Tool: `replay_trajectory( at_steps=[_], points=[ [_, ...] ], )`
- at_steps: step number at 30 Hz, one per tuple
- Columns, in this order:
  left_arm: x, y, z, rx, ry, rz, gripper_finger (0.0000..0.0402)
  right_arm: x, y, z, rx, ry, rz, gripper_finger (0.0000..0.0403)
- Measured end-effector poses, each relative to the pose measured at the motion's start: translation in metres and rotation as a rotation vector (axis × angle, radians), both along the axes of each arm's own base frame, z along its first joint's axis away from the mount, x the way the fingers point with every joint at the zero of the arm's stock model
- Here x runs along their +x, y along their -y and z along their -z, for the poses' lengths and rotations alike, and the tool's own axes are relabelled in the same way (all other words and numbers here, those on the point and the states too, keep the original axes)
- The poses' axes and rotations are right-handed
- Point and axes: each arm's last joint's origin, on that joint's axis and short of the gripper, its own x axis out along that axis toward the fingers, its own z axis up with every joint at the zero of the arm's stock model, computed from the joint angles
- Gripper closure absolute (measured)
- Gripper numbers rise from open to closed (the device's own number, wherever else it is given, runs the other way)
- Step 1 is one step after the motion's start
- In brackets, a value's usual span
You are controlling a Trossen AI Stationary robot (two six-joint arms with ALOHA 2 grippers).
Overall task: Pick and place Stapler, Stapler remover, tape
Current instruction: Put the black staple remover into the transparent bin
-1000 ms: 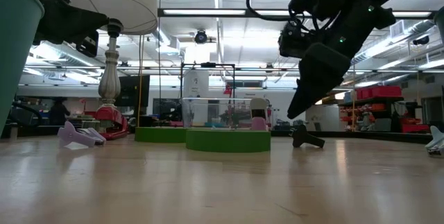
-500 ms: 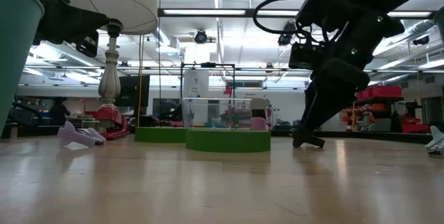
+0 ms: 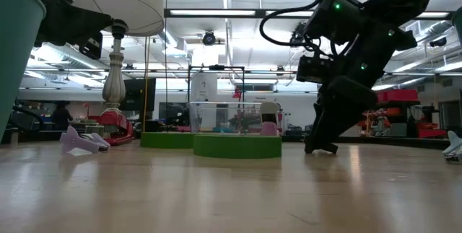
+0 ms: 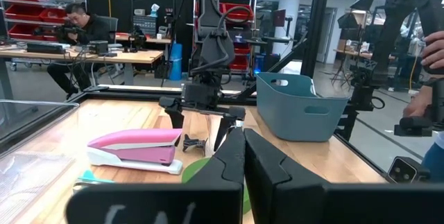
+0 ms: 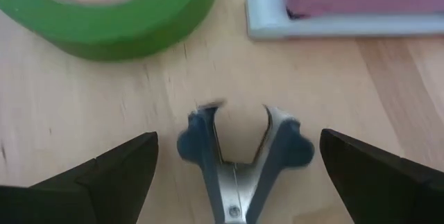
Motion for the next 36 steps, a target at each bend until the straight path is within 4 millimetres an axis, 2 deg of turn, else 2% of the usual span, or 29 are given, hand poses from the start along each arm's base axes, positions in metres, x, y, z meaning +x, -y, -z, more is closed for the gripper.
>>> replay_trajectory(
  at_steps=[8, 22, 36],
  points=[
    [0.0000, 0.0000, 0.0000, 0.000, 0.000, 0.000, 0.0399, -0.0002, 0.0000, -0.0002, 0.006, 0.000, 0.006, 0.0021],
    [0.0000, 0.0000, 0.0001, 0.000, -0.001, 0.000, 0.0399, -0.0003, 0.0000, -0.0003, 0.006, -0.001, 0.006, 0.0123],
    [0.0000, 0.0000, 0.0000, 0.000, 0.000, 0.000, 0.0399, -0.0005, -0.0001, -0.0055, 0.004, 0.017, -0.001, 0.0202]
  ],
)
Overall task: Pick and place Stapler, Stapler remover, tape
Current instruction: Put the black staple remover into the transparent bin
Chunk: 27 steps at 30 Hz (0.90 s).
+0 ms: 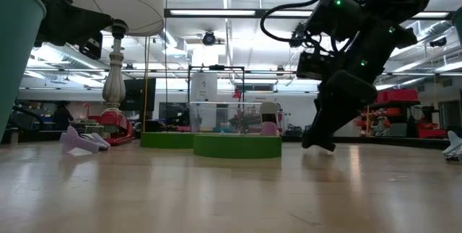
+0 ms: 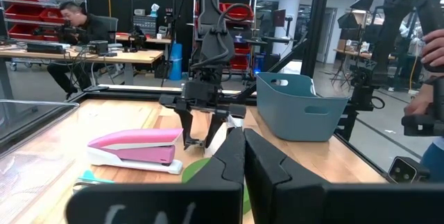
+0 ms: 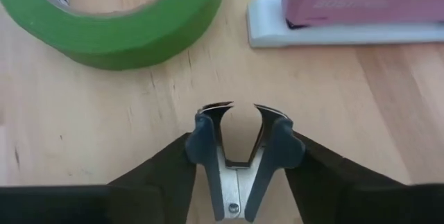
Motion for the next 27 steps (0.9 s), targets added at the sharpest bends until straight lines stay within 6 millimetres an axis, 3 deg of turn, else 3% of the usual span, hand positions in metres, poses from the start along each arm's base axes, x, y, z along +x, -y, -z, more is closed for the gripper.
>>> replay_trajectory(
  at_steps=[11, 20, 27],
  points=[
    [0.000, 0.000, 0.000, 0.000, 0.000, 0.000, 0.0399, 0.008, -0.001, -0.038, -0.008, 0.098, -0.024, 0.0245],
    [0.000, 0.000, 0.000, 0.000, 0.000, 0.000, 0.0399, 0.021, 0.001, -0.091, -0.075, 0.204, -0.105, 0.0250],
    [0.000, 0.000, 0.000, 0.000, 0.000, 0.000, 0.0399, 0.036, 0.019, -0.137, -0.134, 0.262, -0.139, 0.0250]
  ],
)
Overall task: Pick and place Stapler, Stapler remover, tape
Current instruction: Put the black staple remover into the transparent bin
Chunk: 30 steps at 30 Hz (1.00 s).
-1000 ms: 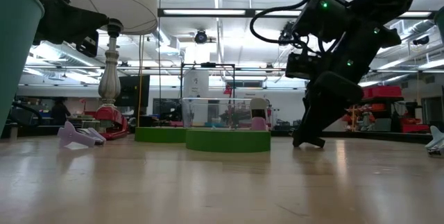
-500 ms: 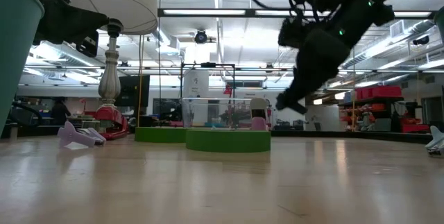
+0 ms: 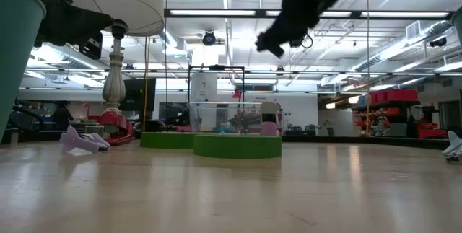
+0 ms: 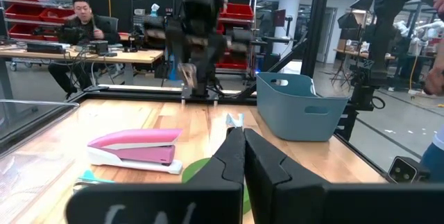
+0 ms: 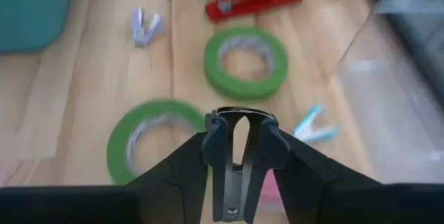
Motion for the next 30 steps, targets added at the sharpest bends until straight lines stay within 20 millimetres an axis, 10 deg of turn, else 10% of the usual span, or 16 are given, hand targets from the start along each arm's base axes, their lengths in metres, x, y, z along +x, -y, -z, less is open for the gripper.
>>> replay_trajectory(
  at_steps=[13, 30],
  points=[
    [0.000, 0.000, 0.000, 0.000, 0.000, 0.000, 0.0399, 0.008, 0.060, -0.082, -0.134, 0.187, 0.101, 0.0250],
    [0.000, 0.000, 0.000, 0.000, 0.000, 0.000, 0.0399, 0.001, 0.109, -0.087, -0.225, 0.190, 0.206, 0.0250]
  ],
)
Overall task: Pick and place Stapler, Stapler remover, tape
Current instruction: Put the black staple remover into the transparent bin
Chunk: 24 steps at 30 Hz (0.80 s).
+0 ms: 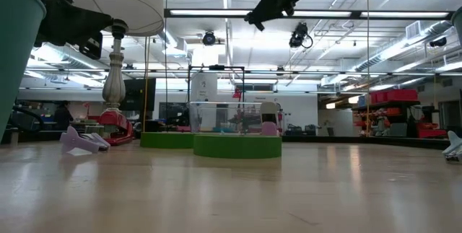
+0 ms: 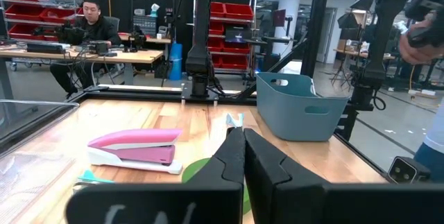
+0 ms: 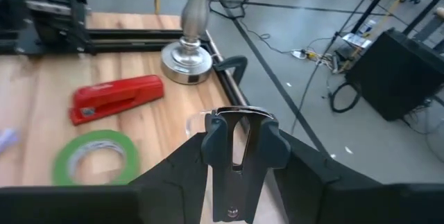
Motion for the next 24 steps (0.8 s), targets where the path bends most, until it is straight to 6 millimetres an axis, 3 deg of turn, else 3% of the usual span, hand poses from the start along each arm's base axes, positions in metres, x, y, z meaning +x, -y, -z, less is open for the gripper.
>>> replay_trajectory(
  at_steps=[6, 14, 24],
  points=[
    [0.000, 0.000, 0.000, 0.000, 0.000, 0.000, 0.0399, 0.013, 0.024, 0.022, -0.023, -0.055, 0.034, 0.0250],
    [0.000, 0.000, 0.000, 0.000, 0.000, 0.000, 0.0399, 0.036, 0.058, 0.066, -0.002, -0.116, 0.096, 0.0250],
    [0.000, 0.000, 0.000, 0.000, 0.000, 0.000, 0.0399, 0.049, 0.076, 0.108, 0.038, -0.204, 0.118, 0.0250]
  ],
)
